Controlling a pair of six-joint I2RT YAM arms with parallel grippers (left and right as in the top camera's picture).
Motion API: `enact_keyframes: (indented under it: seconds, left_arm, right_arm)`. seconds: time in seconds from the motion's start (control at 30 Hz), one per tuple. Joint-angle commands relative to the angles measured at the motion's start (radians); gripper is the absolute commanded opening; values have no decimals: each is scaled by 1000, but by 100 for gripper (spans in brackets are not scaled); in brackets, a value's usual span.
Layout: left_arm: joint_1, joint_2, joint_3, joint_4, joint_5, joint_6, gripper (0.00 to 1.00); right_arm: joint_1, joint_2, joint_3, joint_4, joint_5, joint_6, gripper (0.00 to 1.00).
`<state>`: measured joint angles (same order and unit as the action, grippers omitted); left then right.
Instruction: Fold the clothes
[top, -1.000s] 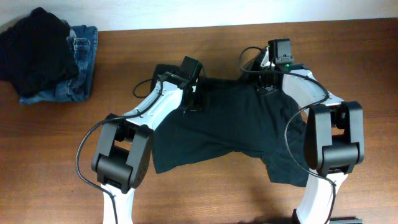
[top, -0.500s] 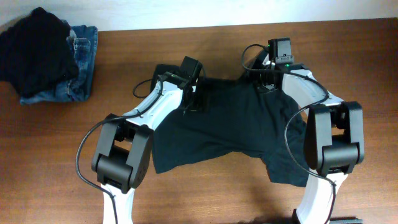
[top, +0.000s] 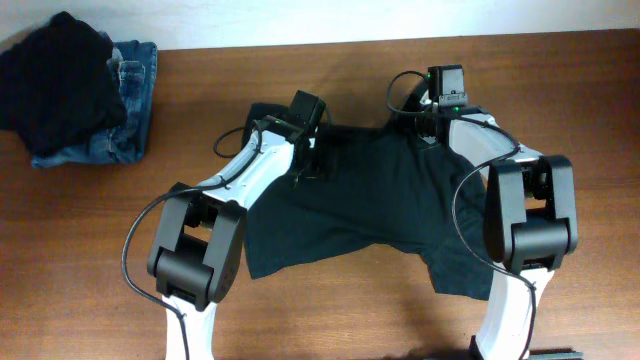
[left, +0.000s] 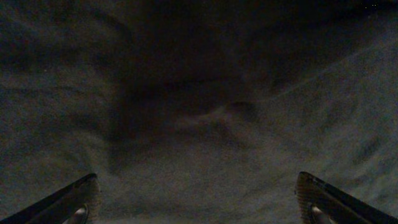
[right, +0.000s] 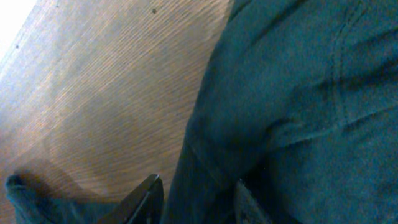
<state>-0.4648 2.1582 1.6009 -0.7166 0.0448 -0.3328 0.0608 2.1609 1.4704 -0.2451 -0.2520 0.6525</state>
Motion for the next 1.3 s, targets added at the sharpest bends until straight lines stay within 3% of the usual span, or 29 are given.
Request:
enact_keyframes:
  seconds: [0.0,0.33,0.57,0.73,1.17,1.27]
  left_arm:
    - [-5,2,3,2,-6,-10,99]
    - [-5,2,3,2,-4,-10,99]
    - [-5,2,3,2,-4,-10,99]
    - [-5,2,3,2,-4,-10,99]
    - [-5,2,3,2,-7,-10,99]
    - [-5,2,3,3,-6,-10,99]
  right_arm:
    - [5,6,-3,15,-5,3,42]
    - [5,20,-3,26,2,3,40]
    - [5,36,-2,37,-2,8,14]
    - [5,35,0,76,-2,11,4]
    - [5,36,7,298,21,-24,4]
    - [5,38,7,290,47,-24,16]
